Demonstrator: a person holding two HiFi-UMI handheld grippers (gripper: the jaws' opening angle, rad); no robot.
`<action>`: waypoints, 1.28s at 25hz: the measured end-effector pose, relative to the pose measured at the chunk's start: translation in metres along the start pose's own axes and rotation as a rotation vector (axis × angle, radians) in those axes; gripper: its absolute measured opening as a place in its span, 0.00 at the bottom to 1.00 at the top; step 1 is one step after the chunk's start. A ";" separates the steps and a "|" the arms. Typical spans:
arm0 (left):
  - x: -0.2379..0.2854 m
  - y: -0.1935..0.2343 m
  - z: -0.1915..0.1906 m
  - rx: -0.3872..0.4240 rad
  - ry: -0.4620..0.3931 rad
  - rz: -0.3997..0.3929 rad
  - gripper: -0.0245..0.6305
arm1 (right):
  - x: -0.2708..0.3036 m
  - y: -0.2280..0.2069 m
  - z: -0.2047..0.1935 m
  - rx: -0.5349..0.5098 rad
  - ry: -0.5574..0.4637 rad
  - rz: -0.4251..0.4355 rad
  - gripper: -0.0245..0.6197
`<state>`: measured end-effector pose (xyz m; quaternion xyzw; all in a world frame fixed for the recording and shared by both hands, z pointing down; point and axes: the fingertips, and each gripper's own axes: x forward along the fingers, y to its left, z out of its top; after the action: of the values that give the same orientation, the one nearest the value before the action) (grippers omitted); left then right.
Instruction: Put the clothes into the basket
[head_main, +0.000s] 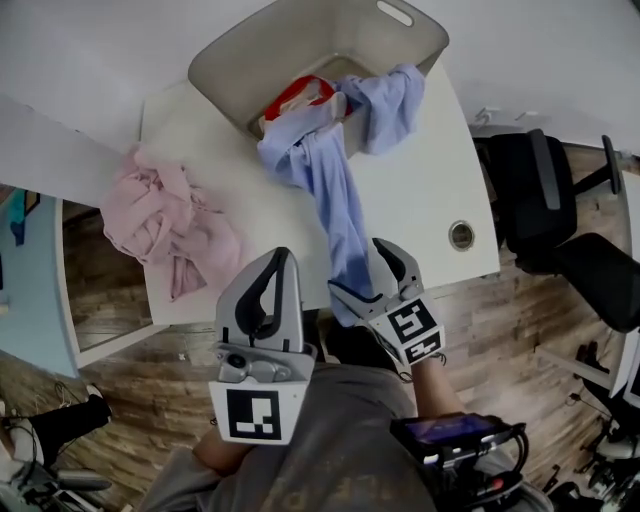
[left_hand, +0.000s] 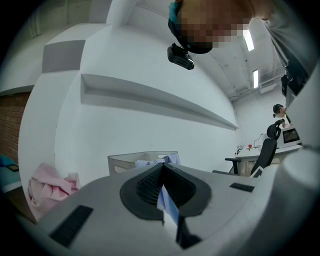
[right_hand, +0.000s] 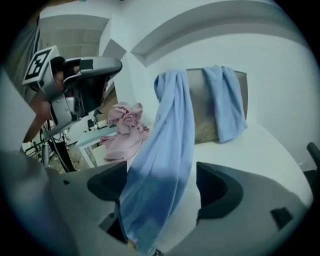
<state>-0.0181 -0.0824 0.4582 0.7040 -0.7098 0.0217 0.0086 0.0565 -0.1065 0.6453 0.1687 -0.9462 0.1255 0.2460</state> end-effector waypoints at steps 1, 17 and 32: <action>-0.001 0.001 -0.003 0.002 0.001 0.006 0.05 | 0.005 0.001 -0.007 -0.002 0.014 0.002 0.71; 0.008 0.018 0.027 0.011 -0.055 0.027 0.05 | -0.012 -0.019 0.081 -0.115 -0.116 -0.094 0.08; 0.065 0.106 0.139 0.020 -0.226 0.094 0.05 | -0.033 -0.038 0.362 -0.400 -0.449 -0.180 0.08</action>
<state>-0.1217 -0.1523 0.3206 0.6682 -0.7381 -0.0502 -0.0795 -0.0550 -0.2491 0.3277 0.2235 -0.9640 -0.1259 0.0695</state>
